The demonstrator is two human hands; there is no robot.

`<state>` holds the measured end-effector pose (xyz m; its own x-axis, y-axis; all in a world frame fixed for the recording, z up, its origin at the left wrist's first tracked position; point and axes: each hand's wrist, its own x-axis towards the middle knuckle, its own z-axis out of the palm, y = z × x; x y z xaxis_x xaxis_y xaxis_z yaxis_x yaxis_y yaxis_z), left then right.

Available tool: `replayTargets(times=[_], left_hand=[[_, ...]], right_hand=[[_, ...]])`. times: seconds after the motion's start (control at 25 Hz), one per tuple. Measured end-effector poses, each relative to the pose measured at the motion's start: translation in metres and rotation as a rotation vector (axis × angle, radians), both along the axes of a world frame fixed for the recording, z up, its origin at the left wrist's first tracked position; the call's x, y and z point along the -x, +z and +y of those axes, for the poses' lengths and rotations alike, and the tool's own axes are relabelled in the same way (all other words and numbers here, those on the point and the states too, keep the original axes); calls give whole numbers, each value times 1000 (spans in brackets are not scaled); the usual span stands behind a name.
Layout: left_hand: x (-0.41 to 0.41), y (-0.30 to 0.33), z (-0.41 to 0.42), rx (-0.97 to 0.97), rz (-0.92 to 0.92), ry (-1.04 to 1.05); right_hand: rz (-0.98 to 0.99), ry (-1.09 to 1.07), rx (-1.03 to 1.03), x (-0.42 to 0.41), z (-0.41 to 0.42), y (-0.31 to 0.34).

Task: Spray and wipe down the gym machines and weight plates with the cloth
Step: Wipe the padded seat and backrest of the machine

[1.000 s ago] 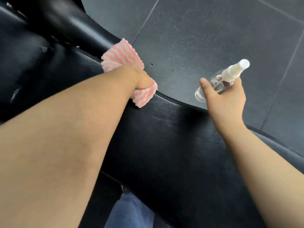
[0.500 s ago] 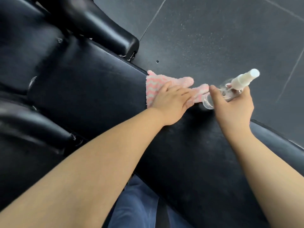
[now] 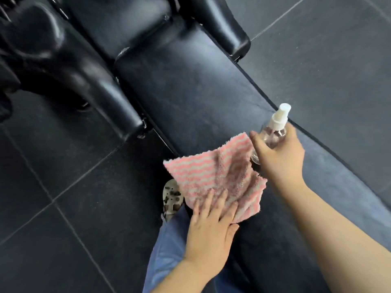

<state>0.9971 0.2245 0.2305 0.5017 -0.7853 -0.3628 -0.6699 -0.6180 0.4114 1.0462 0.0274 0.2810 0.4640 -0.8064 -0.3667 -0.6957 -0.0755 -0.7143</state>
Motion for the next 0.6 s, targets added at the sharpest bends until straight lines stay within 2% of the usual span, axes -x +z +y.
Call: replayTargets(times=[0.12,0.16,0.2,0.24,0.28,0.4,0.52,0.6], left_hand=[[9,21,-9,171,355,788],[9,22,-18,147,510,978],[8,23,-28,83,662,1057],[5,21,-41,-6,738,1074],[0,17,-51,-77,753,1090],[-32,1,-70,-182,665,1325],[-61,-17,-60,-51,719,1411],[-84,-25,-49,154,875,1449]], right_hand=[[1,78,-6,-2,15,0],[2,102,-9,-3,19,-1],[3,123,-9,-4,22,0],[2,144,-9,-5,24,0],[-2,159,-13,-8,26,1],[-17,177,-22,-20,30,-2],[-28,176,-28,-38,33,-8],[-41,185,-32,-55,37,-13]])
